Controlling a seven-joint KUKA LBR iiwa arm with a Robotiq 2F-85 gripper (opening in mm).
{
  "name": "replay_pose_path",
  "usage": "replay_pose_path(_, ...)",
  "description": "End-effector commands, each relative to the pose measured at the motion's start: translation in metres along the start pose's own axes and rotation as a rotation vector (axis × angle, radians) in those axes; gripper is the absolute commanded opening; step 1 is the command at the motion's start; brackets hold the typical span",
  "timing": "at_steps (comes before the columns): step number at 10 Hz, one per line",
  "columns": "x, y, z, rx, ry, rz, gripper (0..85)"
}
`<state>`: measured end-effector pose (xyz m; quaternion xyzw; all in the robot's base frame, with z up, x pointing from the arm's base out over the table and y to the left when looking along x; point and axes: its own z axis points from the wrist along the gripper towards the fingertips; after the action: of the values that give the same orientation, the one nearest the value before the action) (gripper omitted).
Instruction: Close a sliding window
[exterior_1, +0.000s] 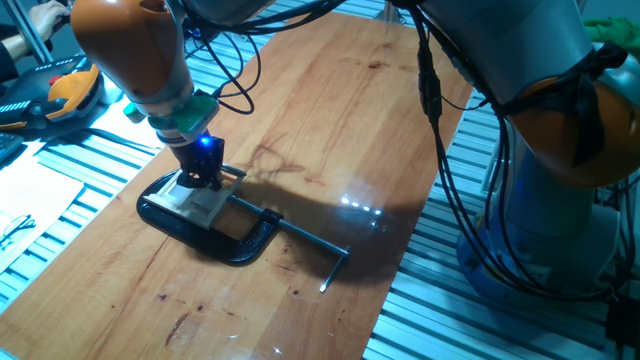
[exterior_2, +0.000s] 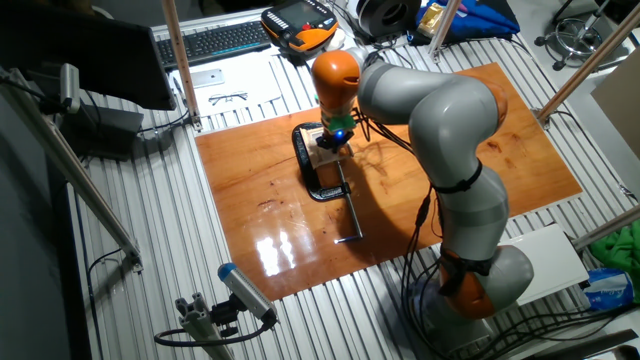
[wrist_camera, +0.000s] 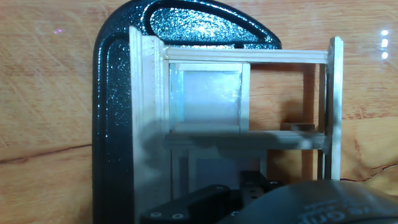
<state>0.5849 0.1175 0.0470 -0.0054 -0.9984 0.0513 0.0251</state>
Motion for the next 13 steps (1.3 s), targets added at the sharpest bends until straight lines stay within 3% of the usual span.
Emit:
replay_pose_path(1,0.0,-0.002,0.001,-0.001,0.001,-0.001,0.0)
replay_pose_path(13,-0.001,-0.019,0.0,0.014,0.004,-0.023,0.0)
